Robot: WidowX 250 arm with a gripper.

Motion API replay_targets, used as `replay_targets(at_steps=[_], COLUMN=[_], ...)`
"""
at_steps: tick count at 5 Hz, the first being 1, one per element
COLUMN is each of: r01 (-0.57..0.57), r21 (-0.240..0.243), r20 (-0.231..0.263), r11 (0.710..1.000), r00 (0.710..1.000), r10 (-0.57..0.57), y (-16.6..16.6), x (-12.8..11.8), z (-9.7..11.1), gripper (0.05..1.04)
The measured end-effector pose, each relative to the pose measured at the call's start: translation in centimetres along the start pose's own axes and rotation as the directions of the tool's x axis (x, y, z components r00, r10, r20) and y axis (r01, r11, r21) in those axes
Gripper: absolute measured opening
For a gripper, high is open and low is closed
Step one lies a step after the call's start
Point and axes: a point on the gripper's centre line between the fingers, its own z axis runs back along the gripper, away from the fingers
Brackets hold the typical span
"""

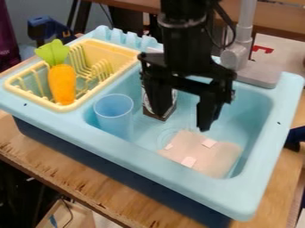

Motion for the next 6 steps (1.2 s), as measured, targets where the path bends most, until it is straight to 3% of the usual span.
replay_targets(at_steps=[3,5,6], r01=[0.062,0.083,0.095], r21=[-0.027,-0.045,-0.070], r20=[-0.097,-0.118,-0.124], r11=[0.998,0.996,0.993], r00=[0.993,0.989,0.987], r10=[-0.064,-0.087,-0.103], y=[0.4,0.8,0.4], x=[-0.1,0.0,0.1], z=[-4.5,-7.4,-7.9], gripper=[1.001,1.001,1.001])
